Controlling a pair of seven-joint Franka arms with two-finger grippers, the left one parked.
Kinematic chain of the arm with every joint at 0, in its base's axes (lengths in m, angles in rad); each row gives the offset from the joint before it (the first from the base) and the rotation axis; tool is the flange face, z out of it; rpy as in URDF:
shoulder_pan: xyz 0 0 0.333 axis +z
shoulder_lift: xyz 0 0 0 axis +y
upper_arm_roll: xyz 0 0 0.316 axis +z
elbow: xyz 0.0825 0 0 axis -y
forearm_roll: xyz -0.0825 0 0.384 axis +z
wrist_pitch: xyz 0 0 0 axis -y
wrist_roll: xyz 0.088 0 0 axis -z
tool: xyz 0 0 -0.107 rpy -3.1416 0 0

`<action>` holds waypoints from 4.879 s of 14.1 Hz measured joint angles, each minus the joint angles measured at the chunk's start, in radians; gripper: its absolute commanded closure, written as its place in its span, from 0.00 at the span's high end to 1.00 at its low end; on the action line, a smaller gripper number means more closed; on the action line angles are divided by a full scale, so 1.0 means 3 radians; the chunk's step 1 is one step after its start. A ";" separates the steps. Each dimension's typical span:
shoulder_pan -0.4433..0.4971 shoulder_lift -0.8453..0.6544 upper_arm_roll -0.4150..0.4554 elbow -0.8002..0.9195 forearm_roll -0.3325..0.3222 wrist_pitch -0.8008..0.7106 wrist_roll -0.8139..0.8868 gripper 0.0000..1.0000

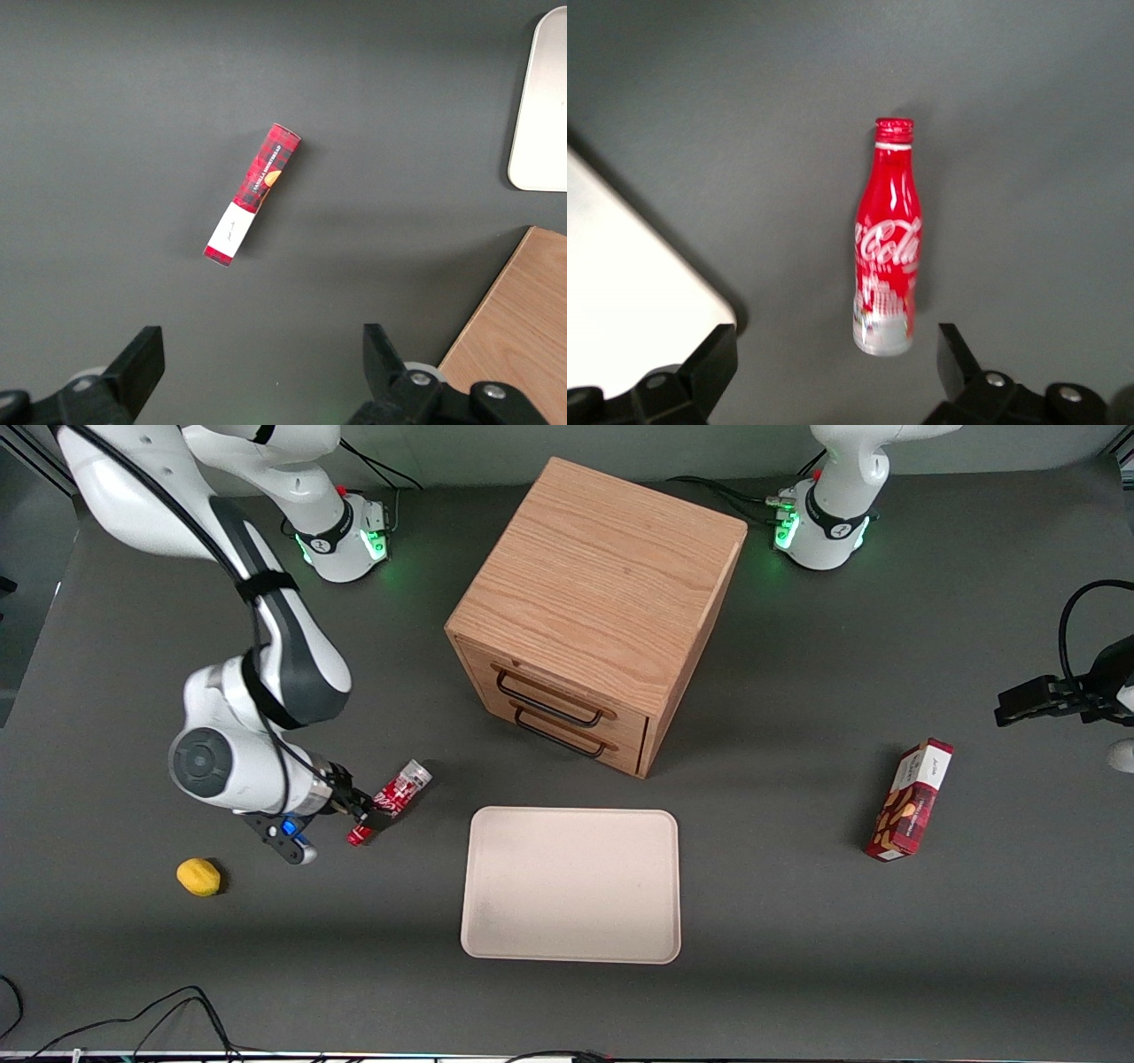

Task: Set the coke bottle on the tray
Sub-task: 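Move the open right gripper down over the red Coca-Cola bottle, then close the right gripper around the bottle's body, then lift the bottle and carry it toward the cream tray, then lower the held bottle onto the tray surface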

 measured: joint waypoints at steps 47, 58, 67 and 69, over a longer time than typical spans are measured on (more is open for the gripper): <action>0.0228 0.2056 0.0660 0.2288 -0.0247 0.0116 -0.1640 0.00; 0.0287 0.2102 0.0614 0.2298 -0.0247 0.0172 -0.1737 1.00; 0.0291 0.2027 0.0605 0.2395 -0.0247 0.0255 -0.1737 1.00; 0.0298 0.1885 0.0608 0.2428 -0.0247 0.0254 -0.1737 1.00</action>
